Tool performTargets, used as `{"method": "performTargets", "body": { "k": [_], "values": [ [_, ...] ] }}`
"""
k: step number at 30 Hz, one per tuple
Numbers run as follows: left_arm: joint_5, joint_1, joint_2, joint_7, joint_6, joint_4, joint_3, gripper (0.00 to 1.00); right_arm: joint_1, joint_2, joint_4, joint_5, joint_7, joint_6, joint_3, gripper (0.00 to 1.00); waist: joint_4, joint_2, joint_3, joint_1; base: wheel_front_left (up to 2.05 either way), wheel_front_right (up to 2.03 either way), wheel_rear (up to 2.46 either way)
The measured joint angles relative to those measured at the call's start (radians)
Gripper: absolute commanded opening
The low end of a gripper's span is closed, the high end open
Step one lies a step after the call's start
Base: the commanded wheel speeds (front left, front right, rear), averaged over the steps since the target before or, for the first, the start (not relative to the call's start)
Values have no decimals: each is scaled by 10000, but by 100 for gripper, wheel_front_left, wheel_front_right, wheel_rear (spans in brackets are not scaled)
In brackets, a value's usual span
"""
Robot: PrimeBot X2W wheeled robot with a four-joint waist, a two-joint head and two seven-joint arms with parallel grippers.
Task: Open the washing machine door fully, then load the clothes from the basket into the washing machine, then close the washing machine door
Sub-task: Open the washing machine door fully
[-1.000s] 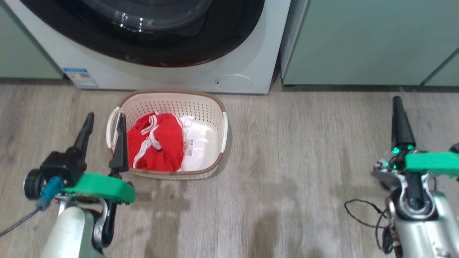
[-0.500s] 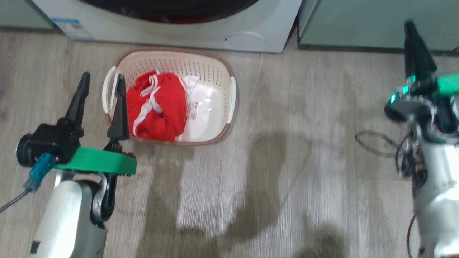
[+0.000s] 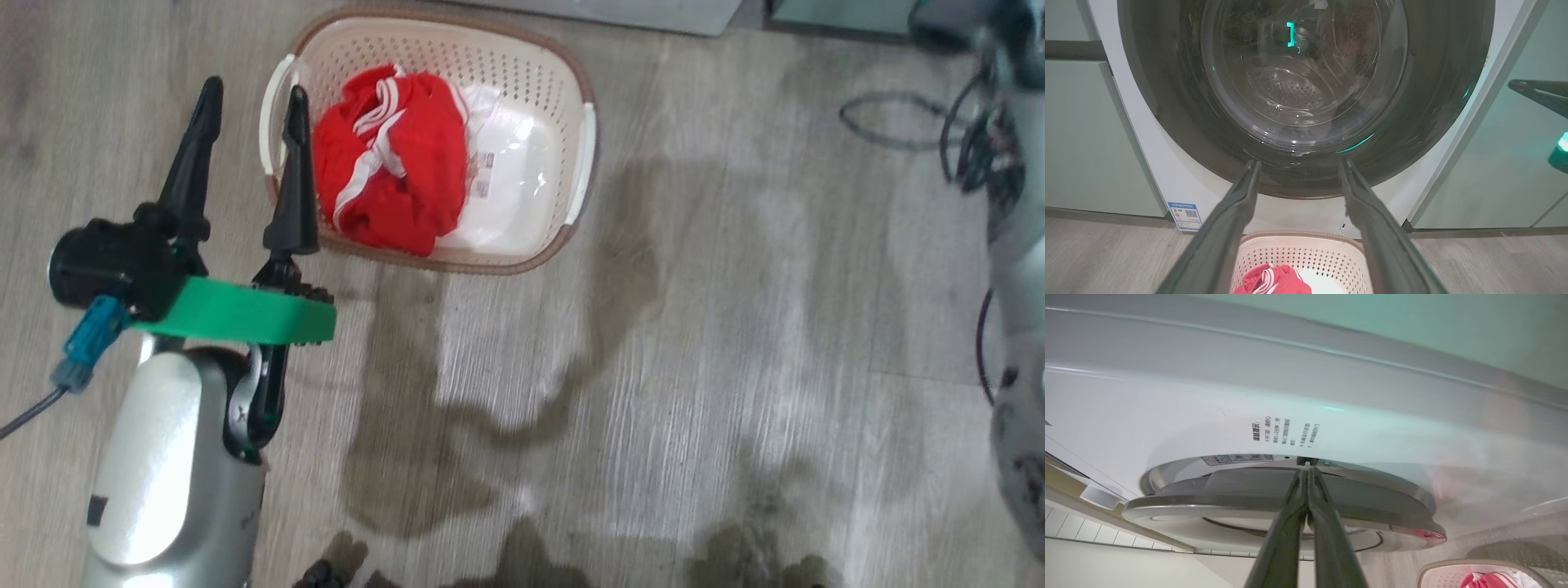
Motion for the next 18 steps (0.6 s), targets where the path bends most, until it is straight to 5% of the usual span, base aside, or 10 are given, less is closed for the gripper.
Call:
{"method": "performTargets", "body": {
  "k": [18],
  "values": [
    [320,-563,-543,-40,-435,69,130,100,-2769,182,1912,-813,387,0,646,0,720,0,854,-2,0,0,0]
  ]
}}
